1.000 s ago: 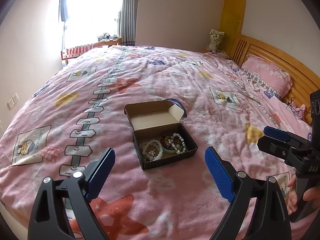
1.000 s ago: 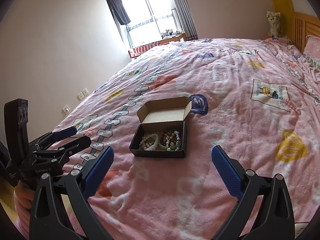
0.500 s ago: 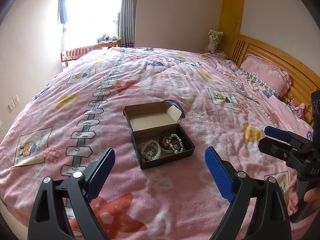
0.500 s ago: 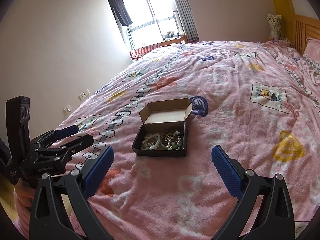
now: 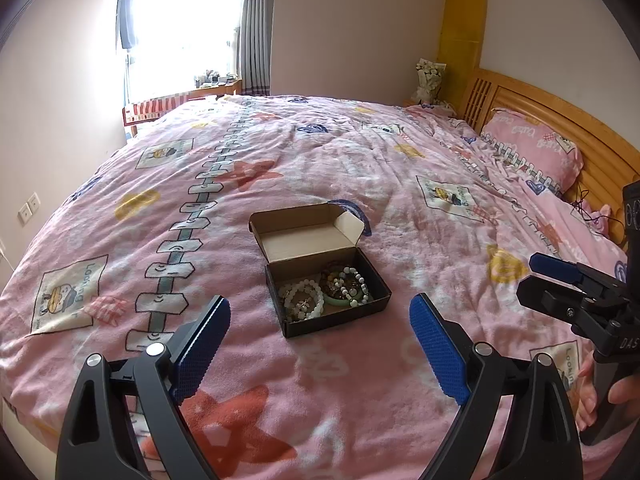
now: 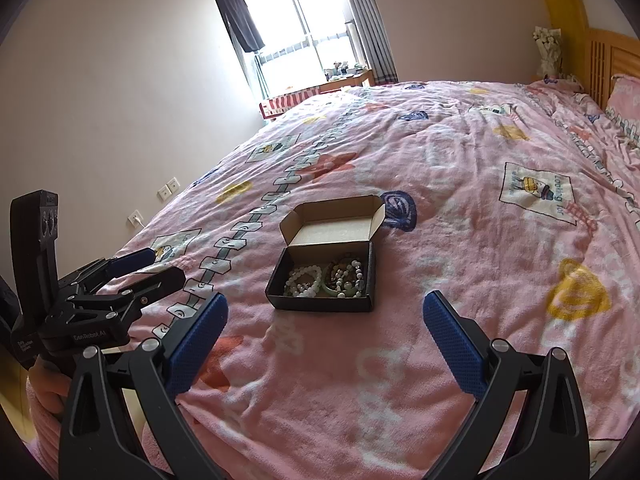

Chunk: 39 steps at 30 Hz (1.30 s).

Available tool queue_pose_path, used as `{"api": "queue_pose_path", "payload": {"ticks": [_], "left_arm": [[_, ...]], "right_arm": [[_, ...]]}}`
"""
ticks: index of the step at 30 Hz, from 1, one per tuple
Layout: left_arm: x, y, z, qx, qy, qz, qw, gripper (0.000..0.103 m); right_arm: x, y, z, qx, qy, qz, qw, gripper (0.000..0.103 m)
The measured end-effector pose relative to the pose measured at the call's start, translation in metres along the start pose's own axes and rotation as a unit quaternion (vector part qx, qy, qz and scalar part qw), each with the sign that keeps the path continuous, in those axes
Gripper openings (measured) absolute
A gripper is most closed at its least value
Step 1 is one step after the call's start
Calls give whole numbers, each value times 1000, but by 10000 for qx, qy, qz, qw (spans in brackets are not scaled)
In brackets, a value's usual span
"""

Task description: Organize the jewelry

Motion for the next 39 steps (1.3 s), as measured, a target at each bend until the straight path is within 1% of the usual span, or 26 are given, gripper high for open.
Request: {"api": "queue_pose_path", "payload": {"ticks": [16,21,28,32,39], "left_arm": [[0,2,0,-5,-6,-4,10000,89],[0,1,2,-25,-45,2,10000,89],[2,-2,4,-44,-110,-98,9999,89],[3,-5,3,-103,-158,-58,9998,89],[1,-3,2,-15,-77,-153,9999,89]], "right_arm": [[-1,0,0,1,7,5,10000,96],[-2,0,0,2,8,5,10000,96],[-3,1,3,3,-9,4,10000,96],[-2,1,2,9,-6,5,10000,96],[-4,2,5,24,-2,10,10000,96]]}}
Point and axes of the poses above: each gripper's, at about its wrist camera, not at the fingertips, and x roughly the way its jaws point, y to its right, z to its underside, the point moved 1 cm from there along x, roughly the way its jaws point, and after that the axes turned 5 degrees about -z, right-handed, at the moved point
